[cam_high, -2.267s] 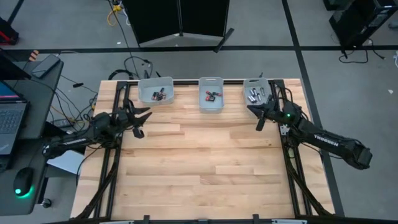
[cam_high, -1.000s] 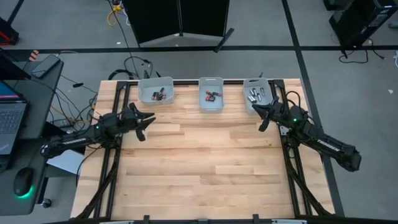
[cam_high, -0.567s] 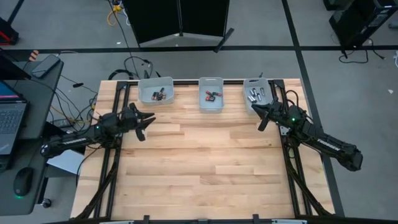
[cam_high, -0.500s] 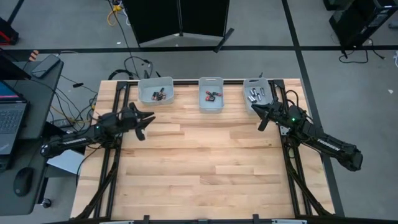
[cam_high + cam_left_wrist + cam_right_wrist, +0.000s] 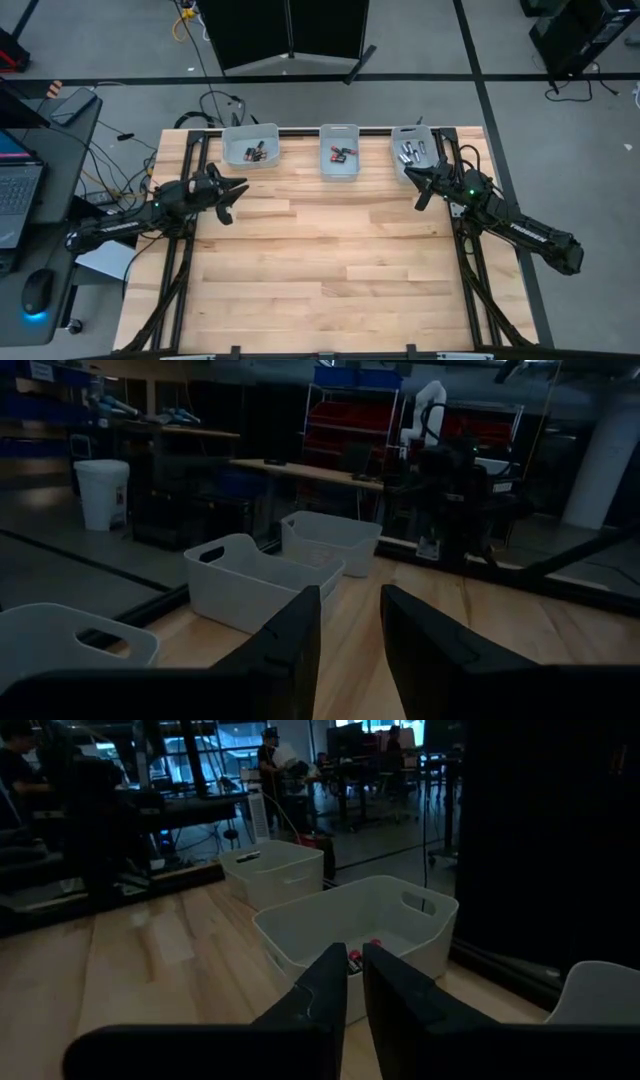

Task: Sort batteries
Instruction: Return to Home Position

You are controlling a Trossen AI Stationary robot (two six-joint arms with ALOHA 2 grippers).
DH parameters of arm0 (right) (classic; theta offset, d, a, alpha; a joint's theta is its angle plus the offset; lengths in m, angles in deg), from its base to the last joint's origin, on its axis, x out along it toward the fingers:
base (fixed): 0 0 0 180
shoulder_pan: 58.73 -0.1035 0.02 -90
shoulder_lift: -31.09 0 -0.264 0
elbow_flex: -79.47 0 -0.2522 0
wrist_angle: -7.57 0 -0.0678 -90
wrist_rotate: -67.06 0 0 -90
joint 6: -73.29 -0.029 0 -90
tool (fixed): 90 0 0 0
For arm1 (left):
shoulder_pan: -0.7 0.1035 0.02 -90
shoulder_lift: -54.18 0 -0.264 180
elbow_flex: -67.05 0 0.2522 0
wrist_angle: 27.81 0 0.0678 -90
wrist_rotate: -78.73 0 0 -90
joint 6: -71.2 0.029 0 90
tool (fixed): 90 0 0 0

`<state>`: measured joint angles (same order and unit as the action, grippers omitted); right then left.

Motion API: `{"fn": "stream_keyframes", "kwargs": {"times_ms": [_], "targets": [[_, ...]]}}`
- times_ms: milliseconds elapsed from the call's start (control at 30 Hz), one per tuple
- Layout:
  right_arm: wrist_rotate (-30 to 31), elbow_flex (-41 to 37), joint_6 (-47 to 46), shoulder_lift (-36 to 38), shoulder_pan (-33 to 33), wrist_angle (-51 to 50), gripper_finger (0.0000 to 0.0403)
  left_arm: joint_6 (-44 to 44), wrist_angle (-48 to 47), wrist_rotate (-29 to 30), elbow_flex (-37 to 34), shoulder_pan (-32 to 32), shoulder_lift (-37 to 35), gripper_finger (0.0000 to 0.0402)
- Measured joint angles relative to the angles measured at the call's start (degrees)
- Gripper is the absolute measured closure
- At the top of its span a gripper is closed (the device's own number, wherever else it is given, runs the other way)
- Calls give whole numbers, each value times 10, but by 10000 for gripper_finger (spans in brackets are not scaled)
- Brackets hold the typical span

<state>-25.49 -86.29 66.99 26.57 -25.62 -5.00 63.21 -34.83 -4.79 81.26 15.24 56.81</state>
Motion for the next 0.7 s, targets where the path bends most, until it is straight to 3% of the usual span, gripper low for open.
{"fn": "stream_keyframes", "kwargs": {"times_ms": [700], "targets": [[0, 0, 0, 0, 0, 0, 351, 0, 2, 0, 0, 0, 0, 286]]}}
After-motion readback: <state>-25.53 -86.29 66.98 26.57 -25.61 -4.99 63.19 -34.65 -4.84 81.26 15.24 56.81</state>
